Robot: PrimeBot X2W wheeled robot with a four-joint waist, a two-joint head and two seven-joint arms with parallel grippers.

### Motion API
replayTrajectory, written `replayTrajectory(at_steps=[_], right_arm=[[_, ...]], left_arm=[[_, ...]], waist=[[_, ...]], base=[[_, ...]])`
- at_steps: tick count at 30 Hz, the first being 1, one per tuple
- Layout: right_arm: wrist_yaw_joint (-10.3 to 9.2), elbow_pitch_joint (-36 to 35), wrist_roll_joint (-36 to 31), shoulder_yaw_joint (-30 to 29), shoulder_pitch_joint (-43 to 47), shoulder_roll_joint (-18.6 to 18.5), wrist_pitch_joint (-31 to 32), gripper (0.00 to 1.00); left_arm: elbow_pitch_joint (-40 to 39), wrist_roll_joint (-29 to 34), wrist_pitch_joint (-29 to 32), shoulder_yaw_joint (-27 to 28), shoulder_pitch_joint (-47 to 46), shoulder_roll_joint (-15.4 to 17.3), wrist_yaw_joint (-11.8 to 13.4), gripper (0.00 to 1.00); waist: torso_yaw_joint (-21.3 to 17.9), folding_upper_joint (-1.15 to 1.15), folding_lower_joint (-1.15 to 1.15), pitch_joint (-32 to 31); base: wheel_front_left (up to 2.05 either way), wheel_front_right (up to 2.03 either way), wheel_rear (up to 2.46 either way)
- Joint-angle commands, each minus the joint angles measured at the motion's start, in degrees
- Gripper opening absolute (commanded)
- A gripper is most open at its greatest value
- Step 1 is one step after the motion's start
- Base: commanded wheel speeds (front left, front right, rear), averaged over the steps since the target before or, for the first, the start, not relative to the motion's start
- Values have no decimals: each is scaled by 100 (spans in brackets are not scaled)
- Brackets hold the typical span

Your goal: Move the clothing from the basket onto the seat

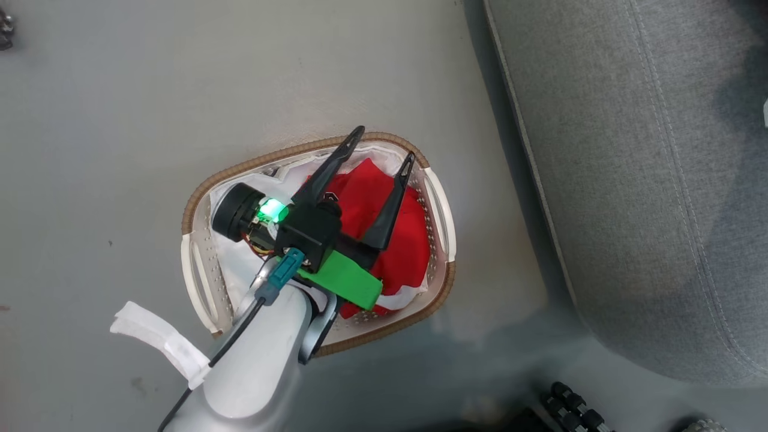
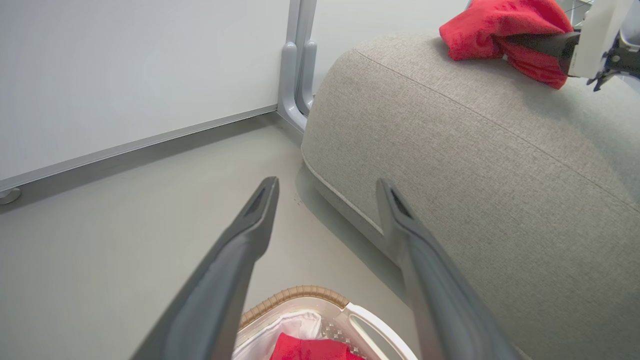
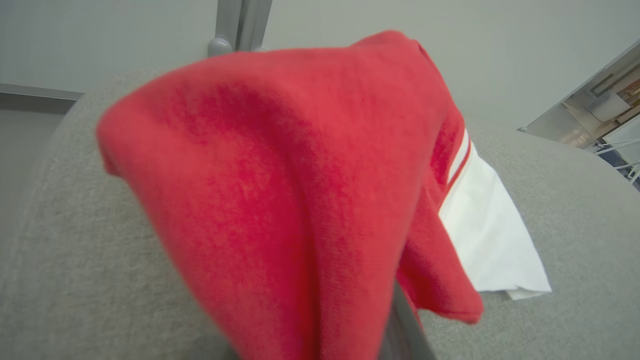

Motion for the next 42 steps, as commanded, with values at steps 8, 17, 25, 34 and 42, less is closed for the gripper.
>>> replayTrajectory(at_steps=[8,17,25,34,42], right_arm=[[-8,-471,39,-452,1183,296,-16,100],[-8,-1308,226,-471,2382,721,-17,100],[-8,-2299,615,-396,3088,1209,-17,100],[-8,-2719,698,120,3555,1636,-17,100],[-8,-2768,644,225,3919,1889,-17,100]], left_arm=[[13,-13,-4,324,253,22,31,100],[18,-23,-4,855,812,24,63,100],[15,-151,-4,1423,1334,22,184,100],[168,-231,-4,2095,1884,20,309,100],[339,-238,-4,2501,2280,19,371,100]], waist=[[6,0,-1,-605],[75,0,-1,-1417],[417,0,-1,-2031],[791,0,-1,-2601],[1023,0,-1,-3005]], base=[[0,0,0],[0,0,0],[0,0,0],[0,0,0],[0,0,0]])
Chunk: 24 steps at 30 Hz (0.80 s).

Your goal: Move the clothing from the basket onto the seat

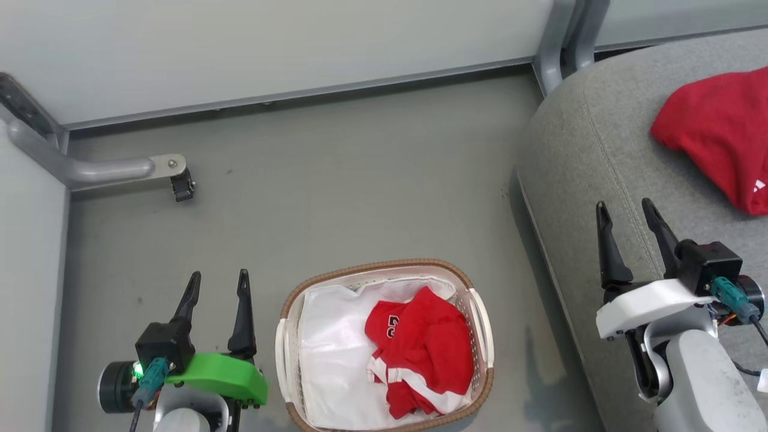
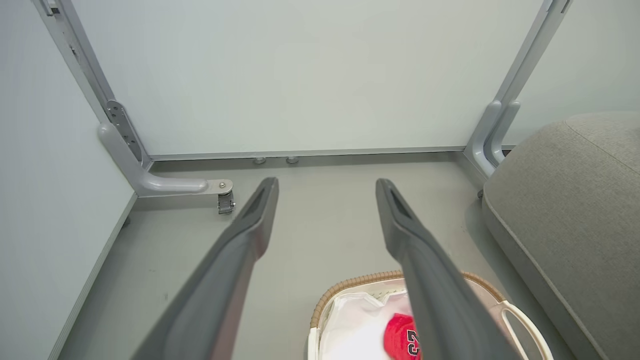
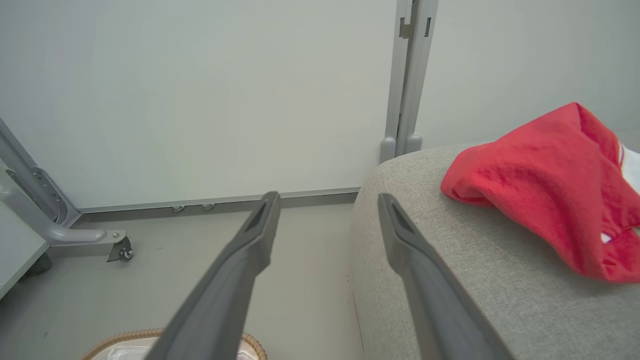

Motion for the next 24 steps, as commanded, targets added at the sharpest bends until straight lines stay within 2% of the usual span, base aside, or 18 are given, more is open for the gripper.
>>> replayTrajectory(at_steps=[1,13,24], right_arm=[[-8,3,-26,-2,172,36,-11,100],[-8,146,50,218,833,188,-11,100],[-8,194,82,309,1000,235,-10,100]], left_arm=[[25,17,-4,34,161,16,-3,100],[68,-212,-3,291,739,18,-161,100],[128,-334,-3,275,899,18,-211,100]], waist=[[211,0,0,-303],[190,0,0,-850],[125,0,0,-972]], base=[[0,0,0],[0,0,0],[0,0,0]])
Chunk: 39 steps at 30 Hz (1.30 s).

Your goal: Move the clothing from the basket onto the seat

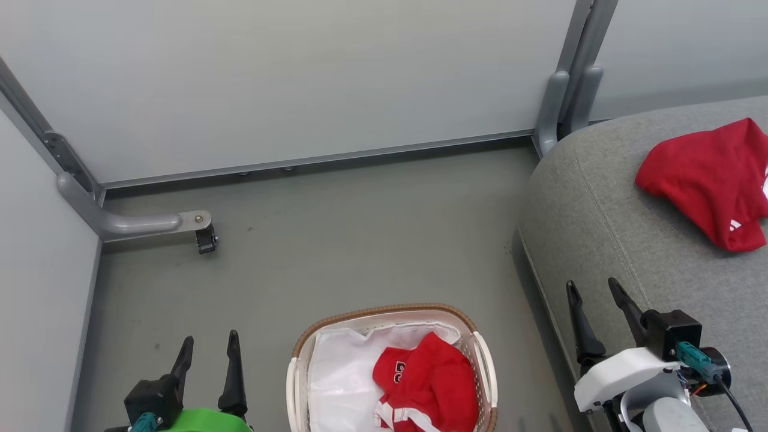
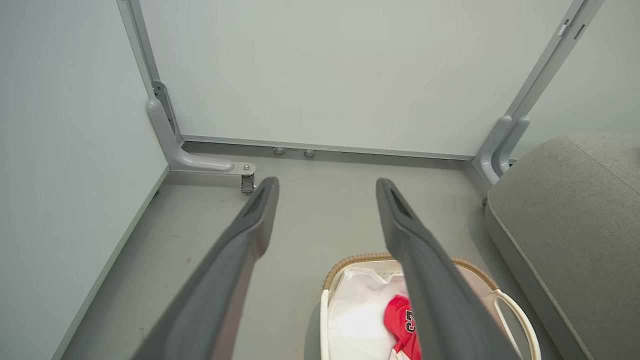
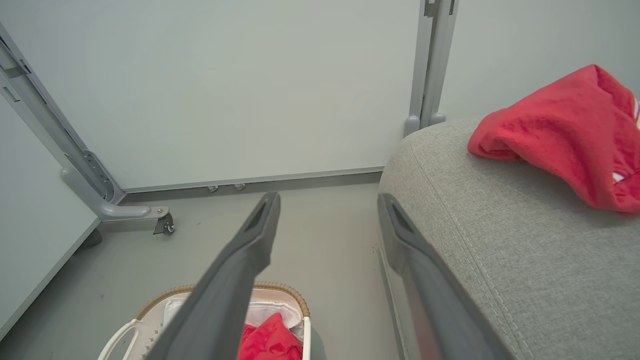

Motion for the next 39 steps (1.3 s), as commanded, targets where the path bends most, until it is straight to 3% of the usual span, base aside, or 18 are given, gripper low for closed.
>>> replayTrajectory(at_steps=[1,12,26,39], right_arm=[[-8,15,27,8,47,-9,-10,100],[-8,-255,56,106,-344,-56,-10,100],[-8,-1064,339,522,-1507,-138,-11,100],[-8,-1552,493,753,-2193,-38,-11,100]], left_arm=[[-12,-24,-3,-7,74,19,-31,100],[335,-190,-3,-588,-346,19,-99,100],[1759,-612,-3,-1841,-1962,25,-93,100],[3376,-1043,-3,-2718,-3296,30,-139,100]], waist=[[-8,0,1,8],[-192,0,1,489],[-983,0,1,2202],[-1474,0,1,3501]], base=[[0,0,0],[0,0,0],[0,0,0],[0,0,0]])
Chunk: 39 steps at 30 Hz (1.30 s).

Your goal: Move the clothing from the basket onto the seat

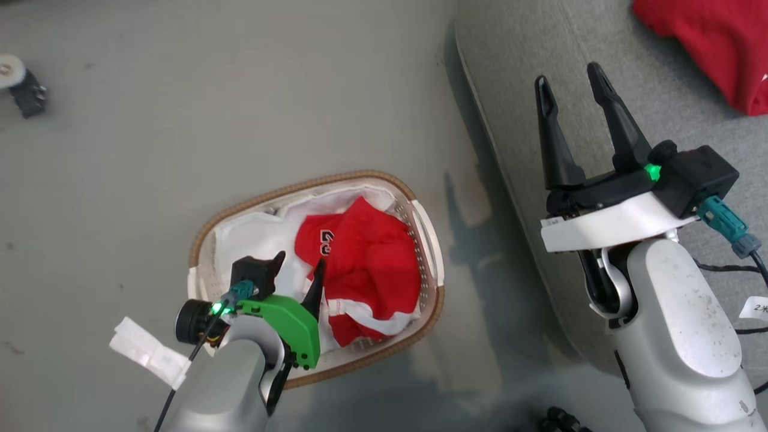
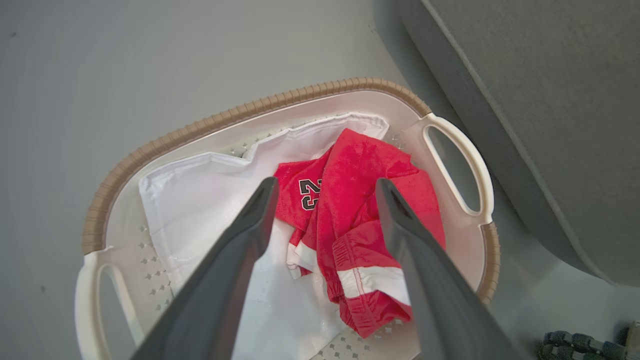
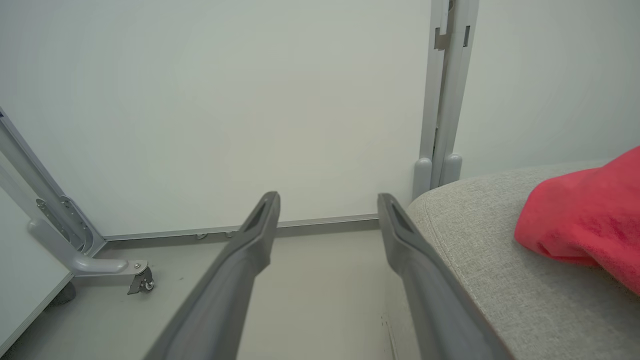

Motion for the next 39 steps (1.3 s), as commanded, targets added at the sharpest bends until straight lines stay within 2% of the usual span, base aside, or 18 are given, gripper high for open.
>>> replayTrajectory(at_steps=[1,8,19,26,34,35,37,39], right_arm=[[-8,-47,45,9,-124,28,-9,100],[-8,-122,71,114,-320,65,-9,100],[-8,-273,86,253,-574,82,-10,100],[-8,-395,69,222,-637,87,-10,100],[-8,-399,82,223,-699,87,-10,100],[-8,-391,89,232,-708,87,-10,100],[-8,-367,97,249,-723,85,-10,100],[-8,-341,106,261,-729,84,-10,100]], left_arm=[[105,-103,-3,-109,-257,43,-22,100],[713,-443,78,-663,-802,44,-37,100],[1301,-852,713,-1205,-1344,44,-3,100],[1592,-837,1018,-1474,-1681,42,110,100],[1761,-669,1283,-1808,-1939,42,54,100],[1772,-691,1313,-1814,-1929,43,39,76],[1753,-765,1311,-1836,-1878,40,10,0],[1705,-860,1276,-1860,-1780,40,-13,0]], waist=[[-425,0,0,693],[-581,0,0,1181],[-839,0,0,1751],[-881,0,0,2006],[-814,0,0,2129],[-808,0,0,2125],[-792,0,0,2098],[-771,0,0,2033]], base=[[0,0,0],[0,0,0],[0,0,0],[0,0,0],[0,0,0],[0,0,0],[0,0,0],[0,0,0]])
